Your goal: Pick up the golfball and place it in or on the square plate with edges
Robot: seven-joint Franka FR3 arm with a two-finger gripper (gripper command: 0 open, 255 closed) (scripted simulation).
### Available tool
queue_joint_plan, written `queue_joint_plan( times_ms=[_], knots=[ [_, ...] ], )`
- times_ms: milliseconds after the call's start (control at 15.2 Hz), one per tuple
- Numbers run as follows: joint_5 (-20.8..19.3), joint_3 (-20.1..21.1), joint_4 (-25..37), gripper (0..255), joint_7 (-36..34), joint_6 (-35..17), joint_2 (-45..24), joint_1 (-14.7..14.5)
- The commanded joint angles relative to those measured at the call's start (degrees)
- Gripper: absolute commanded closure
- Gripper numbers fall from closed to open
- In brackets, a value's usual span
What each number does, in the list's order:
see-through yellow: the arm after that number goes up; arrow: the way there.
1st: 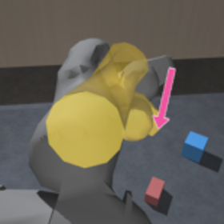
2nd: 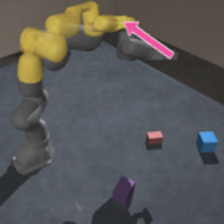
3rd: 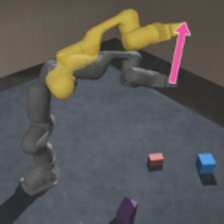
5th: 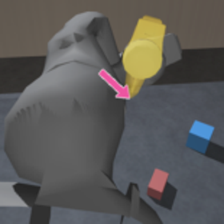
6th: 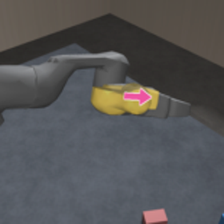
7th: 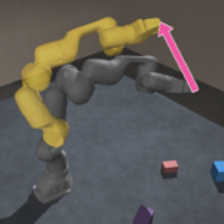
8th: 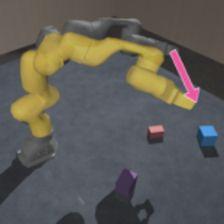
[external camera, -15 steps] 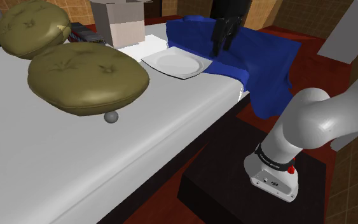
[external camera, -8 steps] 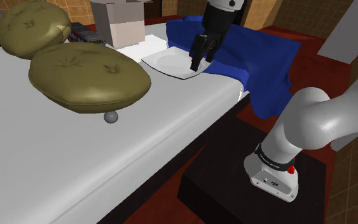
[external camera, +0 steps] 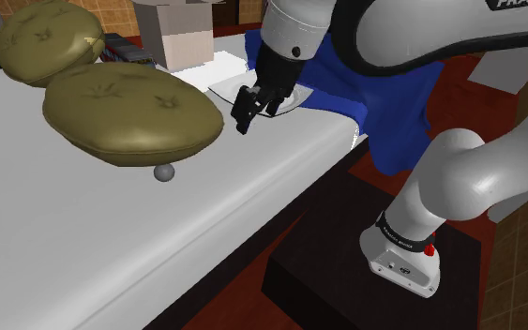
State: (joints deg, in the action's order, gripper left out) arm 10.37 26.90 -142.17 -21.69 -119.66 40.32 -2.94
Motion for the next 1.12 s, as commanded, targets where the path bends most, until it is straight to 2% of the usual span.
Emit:
queue_joint_plan(
  times_ms=[0,264,462,660,858,1056],
  knots=[
    [-0.7,3.7,0.4,0,-3.4,-3.9,-1.8,0.8],
    [-4.0,12.8,2.6,0,-11.6,-11.1,-6.8,4.5],
    [-8.5,20.9,5.3,0,-18.7,-15.6,-10.9,9.4],
    [-15.0,30.8,8.9,0,-27.0,-18.9,-15.1,16.9],
    [-22.9,44.0,13.6,0,-35.8,-20.8,-18.9,28.2],
    [-24.6,47.7,13.4,0,-37.0,-22.7,-20.1,32.5]
  ],
)
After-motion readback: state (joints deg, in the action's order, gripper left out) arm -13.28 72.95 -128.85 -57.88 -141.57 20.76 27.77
